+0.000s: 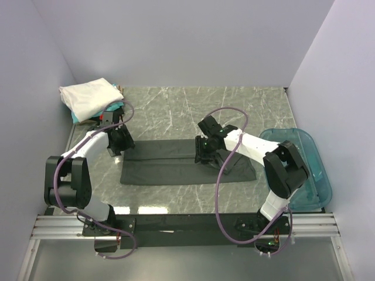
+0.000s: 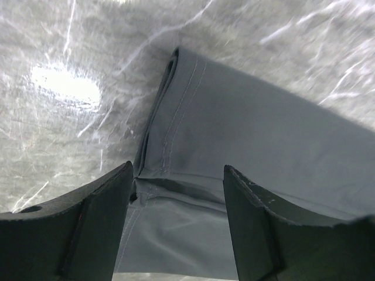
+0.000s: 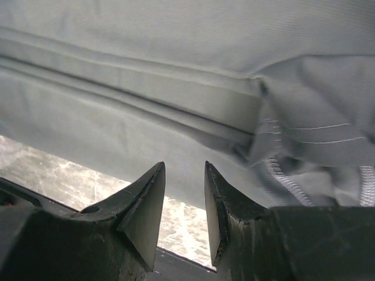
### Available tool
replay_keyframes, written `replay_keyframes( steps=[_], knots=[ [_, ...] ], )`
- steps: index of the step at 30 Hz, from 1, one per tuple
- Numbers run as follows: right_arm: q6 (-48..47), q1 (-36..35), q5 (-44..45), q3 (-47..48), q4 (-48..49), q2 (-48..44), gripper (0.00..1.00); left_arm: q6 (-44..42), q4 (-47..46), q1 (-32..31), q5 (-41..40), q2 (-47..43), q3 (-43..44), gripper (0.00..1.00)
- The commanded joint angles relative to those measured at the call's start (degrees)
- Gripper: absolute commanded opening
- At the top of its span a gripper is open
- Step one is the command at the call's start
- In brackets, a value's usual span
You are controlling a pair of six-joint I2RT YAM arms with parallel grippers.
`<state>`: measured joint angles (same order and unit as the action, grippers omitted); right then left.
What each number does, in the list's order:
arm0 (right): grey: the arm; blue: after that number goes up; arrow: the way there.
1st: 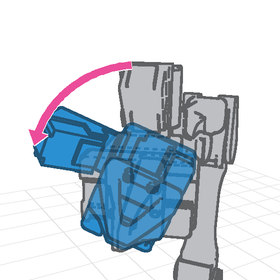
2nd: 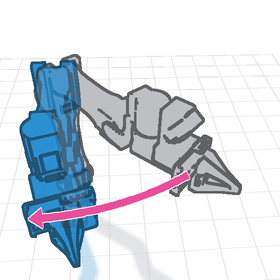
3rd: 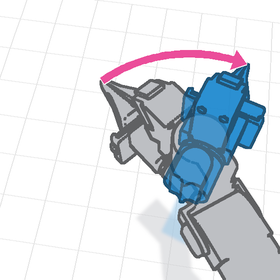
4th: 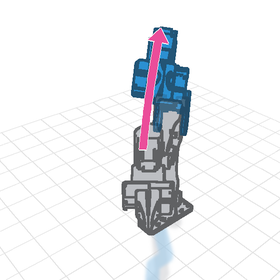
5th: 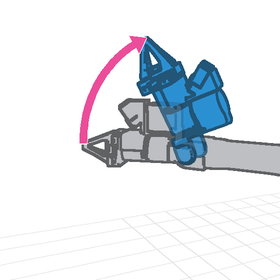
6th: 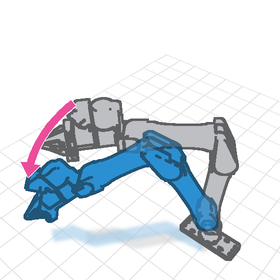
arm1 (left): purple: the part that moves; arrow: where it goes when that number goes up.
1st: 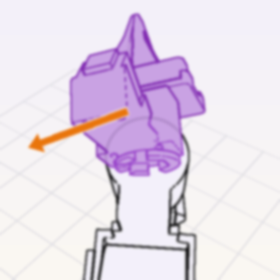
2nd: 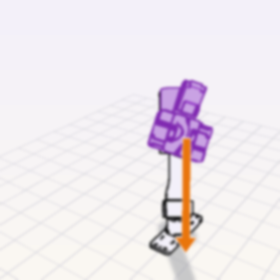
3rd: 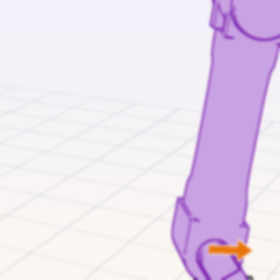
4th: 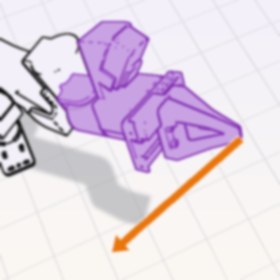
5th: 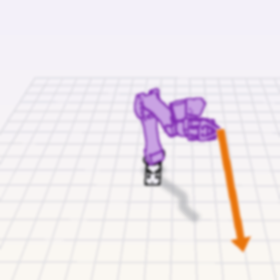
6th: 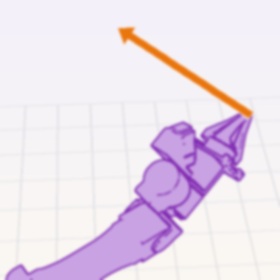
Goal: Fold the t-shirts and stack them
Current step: Fold the tshirt
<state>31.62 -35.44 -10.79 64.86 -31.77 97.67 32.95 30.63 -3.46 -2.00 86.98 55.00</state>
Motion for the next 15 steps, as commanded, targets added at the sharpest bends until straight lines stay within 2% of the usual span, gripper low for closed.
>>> replay_keyframes(
  steps=[1, 8, 15],
  knots=[
    [0.5, -1.6, 2.3, 2.7, -0.8, 0.2, 0.40, -1.4, -1.4, -0.2, 1.0, -1.0, -1.1, 0.69],
    [2.0, -3.5, 3.2, 3.2, 0.0, -2.9, 0.40, -1.5, -2.2, -0.2, 1.6, -1.4, -3.1, 0.68],
    [1.7, 1.7, 5.2, 3.2, 1.5, -6.1, 0.41, -0.7, -3.5, -0.2, 2.5, -1.6, -4.6, 0.68]
  ],
)
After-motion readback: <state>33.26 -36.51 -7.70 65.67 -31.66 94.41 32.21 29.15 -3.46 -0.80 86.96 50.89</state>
